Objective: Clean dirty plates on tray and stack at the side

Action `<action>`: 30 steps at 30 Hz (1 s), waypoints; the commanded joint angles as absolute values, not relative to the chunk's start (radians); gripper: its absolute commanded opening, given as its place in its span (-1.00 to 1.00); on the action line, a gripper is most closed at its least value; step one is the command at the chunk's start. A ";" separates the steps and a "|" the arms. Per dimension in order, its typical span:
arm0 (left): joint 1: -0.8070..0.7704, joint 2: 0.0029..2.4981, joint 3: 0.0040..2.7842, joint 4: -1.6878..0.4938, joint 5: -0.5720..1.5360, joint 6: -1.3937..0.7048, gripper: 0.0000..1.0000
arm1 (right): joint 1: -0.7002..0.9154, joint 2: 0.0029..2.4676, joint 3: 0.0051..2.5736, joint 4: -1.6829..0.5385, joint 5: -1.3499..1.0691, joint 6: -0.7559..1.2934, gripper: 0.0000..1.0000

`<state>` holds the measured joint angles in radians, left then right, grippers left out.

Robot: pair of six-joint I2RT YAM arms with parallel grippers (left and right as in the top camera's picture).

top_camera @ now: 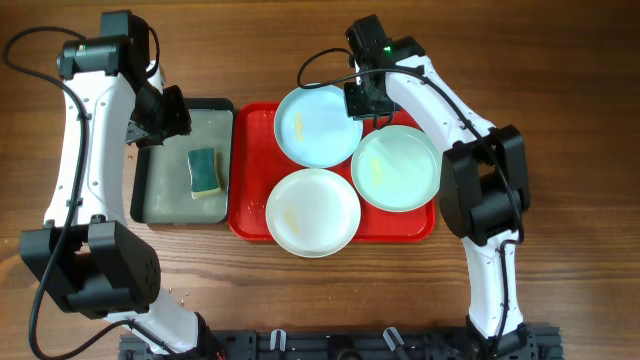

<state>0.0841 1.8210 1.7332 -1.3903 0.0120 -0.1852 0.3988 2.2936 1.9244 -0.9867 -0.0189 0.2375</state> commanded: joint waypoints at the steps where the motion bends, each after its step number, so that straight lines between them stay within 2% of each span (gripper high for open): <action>1: 0.081 1.829 1.726 -1.387 0.002 -0.194 -0.17 | 0.403 2.317 1.914 -0.995 -0.030 0.236 -0.47; 5: 0.081 1.829 1.726 -1.388 0.002 -0.194 -0.19 | 0.403 2.317 1.874 -0.971 -0.034 0.238 -0.50; 8: 0.081 1.829 1.726 -1.387 0.002 -0.194 -0.18 | 0.403 2.317 1.864 -0.963 -0.035 0.239 -0.74; 10: 0.081 1.829 1.726 -1.388 0.002 -0.194 -0.18 | 0.403 2.317 1.860 -0.960 -0.034 0.239 -0.82; 13: 0.081 1.829 1.726 -1.387 0.002 -0.194 -0.19 | 0.403 2.317 1.856 -0.950 -0.052 0.239 -0.86; 15: 0.081 1.829 1.726 -1.384 0.002 -0.194 -0.18 | 0.403 2.317 1.856 -0.947 -0.052 0.239 -0.71; 16: 0.081 1.829 1.726 -1.384 0.002 -0.194 -0.19 | 0.403 2.317 1.856 -0.946 -0.052 0.239 -0.71; 17: 0.081 1.829 1.726 -1.384 0.002 -0.194 -0.20 | 0.403 2.317 1.856 -0.946 -0.052 0.239 -0.75; 18: 0.081 1.829 1.726 -1.386 0.002 -0.195 -0.26 | 0.403 2.317 1.856 -0.943 -0.052 0.239 -0.91; 20: 0.081 1.829 1.719 -1.388 -0.001 -0.208 -0.25 | 0.403 2.317 1.856 -0.941 -0.052 0.240 -0.91; 24: 0.081 1.829 1.661 -1.377 -0.046 -0.255 -0.06 | 0.403 2.317 1.856 -0.942 -0.052 0.239 -0.92; 25: 0.080 1.829 1.643 -1.370 -0.046 -0.265 0.05 | 0.403 2.317 1.856 -0.942 -0.052 0.240 -0.91; 27: 0.080 1.829 1.588 -1.333 -0.042 -0.270 0.40 | 0.403 2.317 1.856 -0.943 -0.052 0.240 -0.91; 28: 0.080 1.829 1.556 -1.299 -0.042 -0.269 0.45 | 0.403 2.317 1.856 -0.942 -0.052 0.239 -0.91; 30: 0.080 1.829 1.506 -1.236 -0.022 -0.215 0.35 | 0.403 2.317 1.856 -0.942 -0.052 0.239 -0.91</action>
<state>0.0841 1.8217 1.5608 -1.2789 -0.0299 -0.2569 0.3988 2.2940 1.8683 -0.9440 -0.0448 0.2375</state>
